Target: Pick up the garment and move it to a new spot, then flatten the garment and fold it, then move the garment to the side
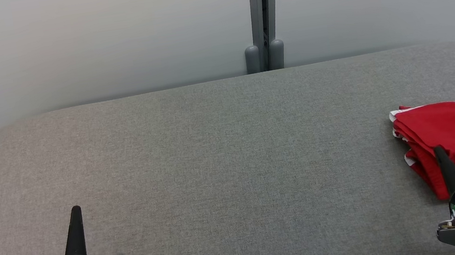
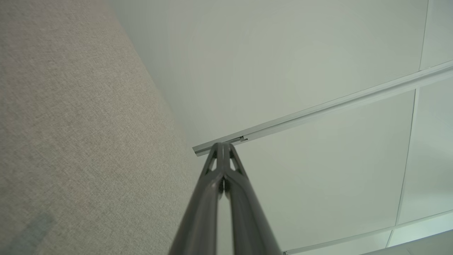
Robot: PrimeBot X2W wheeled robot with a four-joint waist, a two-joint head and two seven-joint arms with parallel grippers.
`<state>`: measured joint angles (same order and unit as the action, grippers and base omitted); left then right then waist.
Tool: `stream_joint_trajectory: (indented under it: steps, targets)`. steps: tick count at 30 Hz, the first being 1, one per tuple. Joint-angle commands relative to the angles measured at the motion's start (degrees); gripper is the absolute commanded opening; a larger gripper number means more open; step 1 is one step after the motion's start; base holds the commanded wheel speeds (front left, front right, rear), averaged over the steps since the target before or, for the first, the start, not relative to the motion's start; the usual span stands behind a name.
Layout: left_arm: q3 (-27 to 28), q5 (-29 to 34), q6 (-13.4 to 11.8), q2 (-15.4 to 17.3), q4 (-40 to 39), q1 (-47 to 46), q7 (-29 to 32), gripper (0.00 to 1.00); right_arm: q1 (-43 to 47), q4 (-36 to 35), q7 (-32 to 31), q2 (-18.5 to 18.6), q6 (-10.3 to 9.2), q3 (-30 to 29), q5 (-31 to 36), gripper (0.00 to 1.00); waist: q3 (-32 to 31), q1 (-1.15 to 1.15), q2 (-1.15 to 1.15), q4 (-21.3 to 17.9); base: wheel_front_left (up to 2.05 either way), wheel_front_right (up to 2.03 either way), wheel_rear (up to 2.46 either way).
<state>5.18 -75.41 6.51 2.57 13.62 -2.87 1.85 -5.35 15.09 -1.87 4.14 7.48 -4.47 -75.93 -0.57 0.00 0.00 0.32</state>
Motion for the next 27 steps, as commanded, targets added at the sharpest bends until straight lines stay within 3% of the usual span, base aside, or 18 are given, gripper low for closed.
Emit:
stream_joint_trajectory:
  steps: [1, 27]
  targets:
    - [0.4, -0.9, 0.4, 0.3, -0.3, -1.7, 0.3, 0.00, -1.0, -0.7, -0.4, 0.2, 0.02, -0.2, -1.0, 0.00, 0.0, 0.00, 0.00, 0.0, 0.00, 0.00, 0.00]
    - [1.1, -11.9, 0.9, 0.4, 0.2, -3.0, 3.3, 0.00, -1.2, -1.0, -3.5, -0.8, 0.02, -1.6, -11.6, 0.00, 0.5, 0.00, 0.00, -0.2, 0.00, 0.00, 0.00]
